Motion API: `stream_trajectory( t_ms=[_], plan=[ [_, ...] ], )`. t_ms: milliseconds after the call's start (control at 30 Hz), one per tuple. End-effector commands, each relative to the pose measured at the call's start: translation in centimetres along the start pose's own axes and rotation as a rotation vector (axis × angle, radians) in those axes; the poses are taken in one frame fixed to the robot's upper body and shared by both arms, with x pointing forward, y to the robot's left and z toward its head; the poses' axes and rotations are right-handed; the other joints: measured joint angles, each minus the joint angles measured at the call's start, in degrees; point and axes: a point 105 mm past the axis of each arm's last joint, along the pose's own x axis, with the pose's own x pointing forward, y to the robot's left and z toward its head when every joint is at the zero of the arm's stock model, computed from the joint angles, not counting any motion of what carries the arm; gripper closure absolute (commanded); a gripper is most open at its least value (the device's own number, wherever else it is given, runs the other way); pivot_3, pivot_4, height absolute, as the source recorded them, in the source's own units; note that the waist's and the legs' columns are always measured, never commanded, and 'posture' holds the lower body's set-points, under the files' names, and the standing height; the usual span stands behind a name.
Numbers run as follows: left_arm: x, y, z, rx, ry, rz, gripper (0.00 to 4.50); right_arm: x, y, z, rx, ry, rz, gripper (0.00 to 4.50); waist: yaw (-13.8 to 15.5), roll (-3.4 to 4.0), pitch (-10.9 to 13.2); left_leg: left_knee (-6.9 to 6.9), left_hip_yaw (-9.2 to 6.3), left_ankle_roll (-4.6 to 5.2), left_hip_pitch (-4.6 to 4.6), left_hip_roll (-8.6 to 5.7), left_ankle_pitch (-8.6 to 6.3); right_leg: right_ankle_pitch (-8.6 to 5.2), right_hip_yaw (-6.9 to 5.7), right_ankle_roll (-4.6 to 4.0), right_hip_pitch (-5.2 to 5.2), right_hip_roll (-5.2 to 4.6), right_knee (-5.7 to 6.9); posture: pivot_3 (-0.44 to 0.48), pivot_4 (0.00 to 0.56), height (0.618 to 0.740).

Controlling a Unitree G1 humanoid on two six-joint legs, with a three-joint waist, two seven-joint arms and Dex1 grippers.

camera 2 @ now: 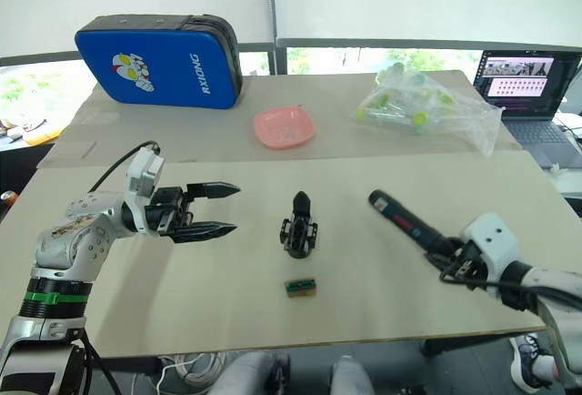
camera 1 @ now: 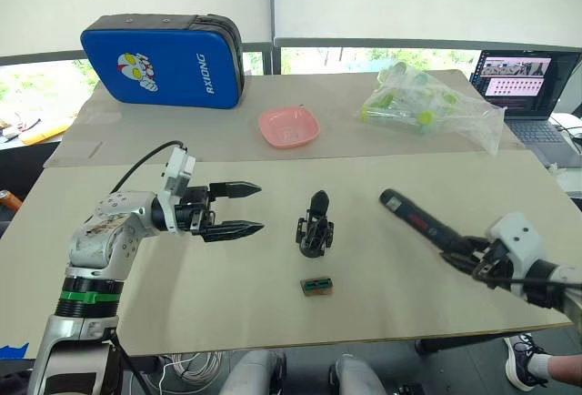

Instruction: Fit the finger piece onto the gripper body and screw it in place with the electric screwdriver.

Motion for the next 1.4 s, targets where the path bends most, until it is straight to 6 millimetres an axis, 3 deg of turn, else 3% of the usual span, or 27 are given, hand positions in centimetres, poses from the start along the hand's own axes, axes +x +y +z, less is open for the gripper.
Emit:
stream_trajectory(
  t_ms=[33,200,400,600,667,800,833,1033,1200,1400],
  plan=[
    [-0.4,-0.6,1.0,0.046,-0.008,-0.013,0.00,-0.8,1.0,2.3,-0.017,-0.027,-0.021,2.62,0.05,-0.01,0.01,0.01,0.00,0.00,0.00,0.00,0.00,0.00,-0.02,0.00,0.02,-0.01,-0.01,0.000,0.150,0.740],
    [-0.4,-1.1,0.1,0.042,0.014,-0.026,0.00,0.5,1.5,0.6,0.029,0.041,-0.042,2.62,0.68,-0.08,0.04,0.04,0.01,0.03,0.00,-0.01,-0.02,0.00,-0.05,0.00,0.04,-0.03,-0.14,0.000,0.150,0.740],
    [0.1,-1.5,-0.2,0.043,0.013,-0.029,0.00,1.6,1.0,0.0,0.046,0.052,-0.066,2.62,0.58,-0.09,0.04,0.04,0.01,0.03,-0.02,-0.01,-0.02,0.00,-0.05,-0.01,0.03,-0.03,-0.14,0.000,0.150,0.740],
    [0.1,-1.6,-0.1,0.050,0.013,-0.030,0.00,1.8,1.9,-0.4,0.124,0.056,0.000,2.62,0.59,-0.10,0.04,0.04,0.01,0.03,-0.02,-0.01,-0.01,0.01,-0.06,-0.01,0.04,-0.02,-0.13,0.000,0.150,0.740],
    [0.1,-1.7,-0.2,0.050,0.014,-0.030,0.00,1.8,1.6,0.0,0.101,0.045,-0.007,1.58,0.60,-0.10,0.04,0.04,0.01,0.03,-0.02,-0.01,-0.01,0.01,-0.06,0.00,0.04,-0.02,-0.12,0.000,0.150,0.740],
    [0.2,-1.7,-0.2,0.050,0.011,-0.029,0.00,1.4,1.2,0.5,0.083,0.063,0.002,0.21,0.61,-0.10,0.04,0.04,0.01,0.03,-0.02,-0.01,-0.01,0.01,-0.07,0.00,0.04,-0.02,-0.13,0.000,0.150,0.740],
    [0.2,-1.6,-0.1,0.050,0.010,-0.030,0.00,1.2,1.2,0.8,0.075,0.072,0.018,0.06,0.65,-0.10,0.04,0.04,0.01,0.03,-0.01,-0.01,-0.01,0.01,-0.09,-0.01,0.04,-0.02,-0.13,0.000,0.150,0.740],
    [0.5,-1.8,-0.4,0.049,0.023,-0.035,0.00,-0.5,0.4,1.9,0.003,0.234,0.043,0.06,0.64,-0.11,0.04,0.05,0.01,0.04,-0.02,-0.01,-0.02,0.01,-0.08,0.00,0.04,-0.04,-0.15,0.000,0.150,0.740],
    [0.4,-2.7,-1.1,0.008,0.067,-0.086,0.00,-1.3,0.5,3.8,0.106,0.385,0.129,0.06,0.16,-0.15,0.06,0.03,0.01,0.04,-0.02,0.01,-0.02,0.00,-0.10,-0.02,0.05,-0.06,-0.19,0.000,0.150,0.740],
    [0.4,-2.4,-1.0,0.012,0.083,-0.104,0.00,-0.6,-0.8,4.6,0.080,0.558,0.112,0.06,-0.07,-0.17,0.08,0.03,0.02,0.11,-0.31,0.01,-0.07,-0.01,-0.16,-0.04,-0.17,-0.15,-0.30,0.000,0.150,0.740]
  ],
)
